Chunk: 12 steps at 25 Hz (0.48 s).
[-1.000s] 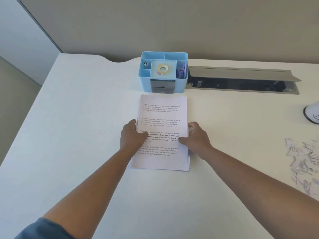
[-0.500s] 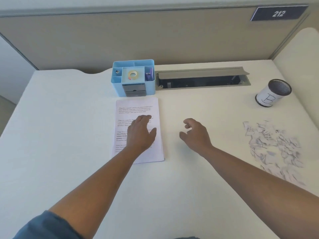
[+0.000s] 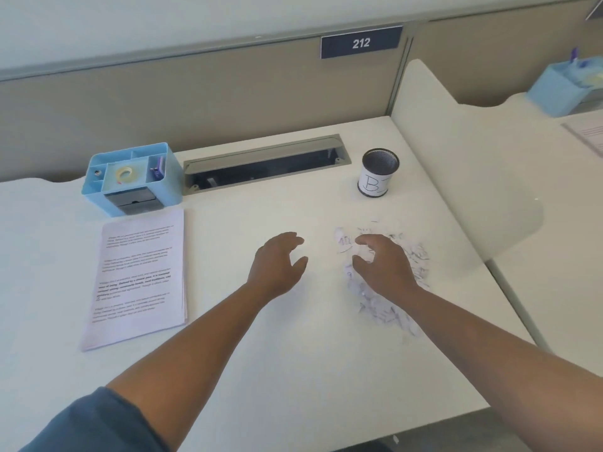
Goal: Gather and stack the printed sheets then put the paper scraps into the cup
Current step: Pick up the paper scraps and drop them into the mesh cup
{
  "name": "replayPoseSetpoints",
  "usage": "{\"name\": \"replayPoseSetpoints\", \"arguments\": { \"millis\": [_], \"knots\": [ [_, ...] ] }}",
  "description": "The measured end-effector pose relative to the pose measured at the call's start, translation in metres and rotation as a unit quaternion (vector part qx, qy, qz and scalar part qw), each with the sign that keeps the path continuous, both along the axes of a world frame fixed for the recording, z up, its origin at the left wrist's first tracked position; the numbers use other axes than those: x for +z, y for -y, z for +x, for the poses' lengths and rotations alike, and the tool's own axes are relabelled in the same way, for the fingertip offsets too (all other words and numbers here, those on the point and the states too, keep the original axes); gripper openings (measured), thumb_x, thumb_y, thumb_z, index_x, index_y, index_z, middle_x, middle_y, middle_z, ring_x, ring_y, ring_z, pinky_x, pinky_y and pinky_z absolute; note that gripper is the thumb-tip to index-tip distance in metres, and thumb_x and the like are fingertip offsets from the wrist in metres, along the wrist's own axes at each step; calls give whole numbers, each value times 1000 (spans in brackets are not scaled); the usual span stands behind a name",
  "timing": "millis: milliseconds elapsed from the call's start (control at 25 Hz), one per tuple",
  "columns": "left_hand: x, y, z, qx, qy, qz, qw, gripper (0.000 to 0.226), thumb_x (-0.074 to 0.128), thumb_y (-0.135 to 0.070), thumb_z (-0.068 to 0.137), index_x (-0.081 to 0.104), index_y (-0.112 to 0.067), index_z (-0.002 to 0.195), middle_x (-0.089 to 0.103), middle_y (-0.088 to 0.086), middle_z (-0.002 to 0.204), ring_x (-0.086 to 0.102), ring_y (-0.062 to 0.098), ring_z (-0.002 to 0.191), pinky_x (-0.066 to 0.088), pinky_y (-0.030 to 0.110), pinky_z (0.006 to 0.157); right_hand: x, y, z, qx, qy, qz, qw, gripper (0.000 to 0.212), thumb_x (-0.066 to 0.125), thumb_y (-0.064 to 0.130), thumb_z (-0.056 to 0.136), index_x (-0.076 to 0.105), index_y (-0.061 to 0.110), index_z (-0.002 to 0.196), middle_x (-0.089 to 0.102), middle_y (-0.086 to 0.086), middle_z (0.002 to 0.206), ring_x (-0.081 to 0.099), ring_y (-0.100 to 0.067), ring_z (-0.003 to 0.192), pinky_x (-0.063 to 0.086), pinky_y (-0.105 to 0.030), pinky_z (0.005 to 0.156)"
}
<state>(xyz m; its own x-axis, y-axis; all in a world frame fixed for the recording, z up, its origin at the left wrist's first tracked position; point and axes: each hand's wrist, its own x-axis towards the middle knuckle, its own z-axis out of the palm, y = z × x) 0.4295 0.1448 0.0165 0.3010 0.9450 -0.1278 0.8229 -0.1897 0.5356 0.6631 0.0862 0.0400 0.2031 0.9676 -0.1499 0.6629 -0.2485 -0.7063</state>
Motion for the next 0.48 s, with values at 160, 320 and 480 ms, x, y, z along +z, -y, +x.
{"name": "replayPoseSetpoints", "arguments": {
  "millis": [160,320,480],
  "knots": [
    [-16,-2,45,20,4,-7,1000,56,62,-35,100,47,-21,152,46,-4,157,46,16,142,38,39,116,-9,-2,54,5,-28,-12,1000,35,69,22,91,66,23,126,62,11,131,56,-12,125,41,-26,97],
    [-44,-6,65,14,-34,-20,999,62,55,-41,102,37,-21,158,36,0,164,31,20,152,29,43,122,-20,-7,77,14,-74,-36,997,29,73,24,89,68,30,118,60,19,119,58,-7,118,47,-30,100],
    [-70,-23,69,32,-48,-23,998,52,45,-39,106,40,-23,156,29,-2,167,18,21,156,19,44,125,-33,-14,88,17,-96,-57,994,29,75,22,89,71,25,118,66,20,111,60,7,107,46,-14,95]
  ]
}}
